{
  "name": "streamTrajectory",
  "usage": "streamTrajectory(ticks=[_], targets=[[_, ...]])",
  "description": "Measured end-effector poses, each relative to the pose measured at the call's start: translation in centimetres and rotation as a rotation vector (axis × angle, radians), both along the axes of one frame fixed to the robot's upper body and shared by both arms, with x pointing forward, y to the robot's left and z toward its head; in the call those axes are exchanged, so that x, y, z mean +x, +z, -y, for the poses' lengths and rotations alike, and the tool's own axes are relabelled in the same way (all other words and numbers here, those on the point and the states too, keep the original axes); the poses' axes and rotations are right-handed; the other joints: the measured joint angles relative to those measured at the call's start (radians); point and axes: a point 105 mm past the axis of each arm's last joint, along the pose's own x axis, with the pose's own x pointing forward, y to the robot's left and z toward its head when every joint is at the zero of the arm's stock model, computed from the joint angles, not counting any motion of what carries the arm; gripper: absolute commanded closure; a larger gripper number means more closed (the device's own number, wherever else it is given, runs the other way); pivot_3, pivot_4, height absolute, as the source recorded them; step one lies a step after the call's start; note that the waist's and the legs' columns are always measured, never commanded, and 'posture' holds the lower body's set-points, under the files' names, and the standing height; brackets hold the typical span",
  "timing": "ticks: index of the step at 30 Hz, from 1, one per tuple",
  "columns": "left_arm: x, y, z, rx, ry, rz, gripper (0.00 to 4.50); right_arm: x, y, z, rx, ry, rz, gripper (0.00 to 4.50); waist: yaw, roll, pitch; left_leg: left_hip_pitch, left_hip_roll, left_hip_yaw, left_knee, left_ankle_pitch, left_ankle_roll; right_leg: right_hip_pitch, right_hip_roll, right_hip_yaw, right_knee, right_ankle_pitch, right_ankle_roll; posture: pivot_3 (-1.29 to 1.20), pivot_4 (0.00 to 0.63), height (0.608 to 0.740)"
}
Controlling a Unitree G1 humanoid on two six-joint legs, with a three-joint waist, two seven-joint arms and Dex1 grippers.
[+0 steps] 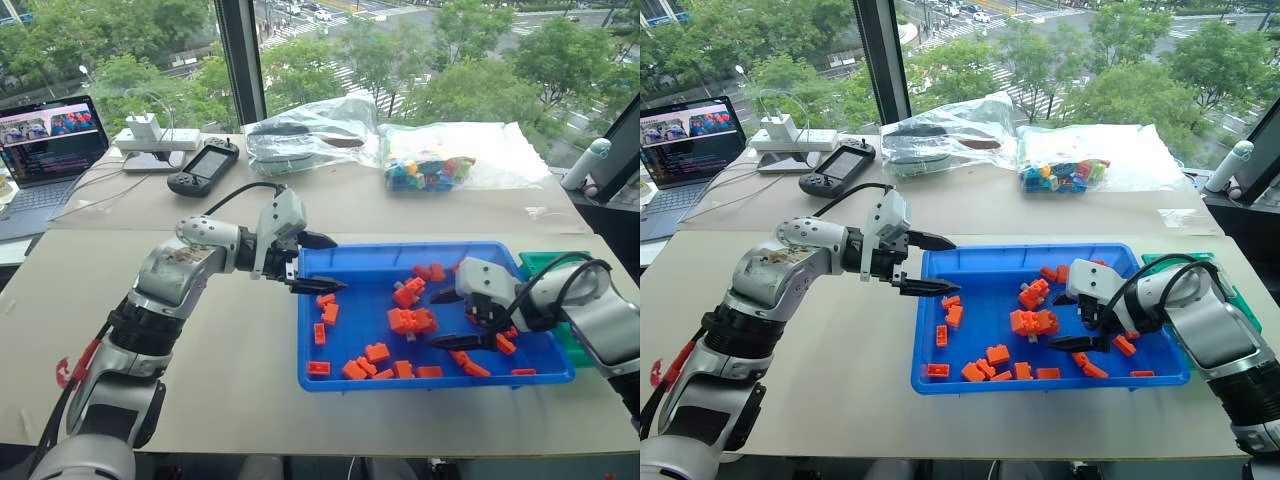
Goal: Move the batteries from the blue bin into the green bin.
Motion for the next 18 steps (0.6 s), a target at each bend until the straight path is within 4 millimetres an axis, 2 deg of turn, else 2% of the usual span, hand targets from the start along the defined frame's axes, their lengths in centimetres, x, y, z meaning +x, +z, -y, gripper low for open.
streamTrajectory(ticks=[4,8,12,14,18], targets=[[0.0,-0.1,-0.2,0.004,0.012,0.001,0.00,0.6,-0.1,-0.6,0.031,0.015,0.002,0.04,0.000,0.000,0.000,0.000,0.000,0.000,0.000,0.000,0.000,0.000,0.000,0.000,0.000,0.000,0.000,0.00,0.150,0.732],[0.0,-0.1,-0.3,0.008,0.020,0.008,0.00,0.6,-0.4,-0.8,0.048,0.017,-0.012,1.07,0.001,0.000,0.000,0.000,0.000,0.000,0.000,0.000,0.000,0.000,0.000,0.000,0.000,0.000,0.000,0.00,0.150,0.732],[-0.2,-0.2,-0.4,0.015,0.017,0.007,0.00,0.0,-0.5,-0.9,0.062,0.025,-0.042,2.49,0.001,0.000,0.000,0.000,0.000,0.000,0.000,0.000,0.000,0.000,0.000,0.000,0.000,0.000,0.000,0.00,0.150,0.732],[-0.2,-0.2,-0.5,0.020,0.014,0.006,0.00,-0.1,-0.1,-0.9,0.087,0.007,-0.046,3.05,0.001,0.000,0.000,0.000,0.000,0.000,0.000,0.000,0.000,0.000,0.000,0.000,0.000,0.000,0.000,0.00,0.150,0.732],[-0.1,-0.2,-0.8,0.026,0.010,0.000,0.00,-0.4,1.3,-0.3,0.120,-0.026,-0.033,3.05,0.002,0.000,0.000,0.000,0.000,0.000,0.000,0.000,0.000,0.000,0.000,0.000,0.000,0.000,0.000,0.00,0.150,0.732]])
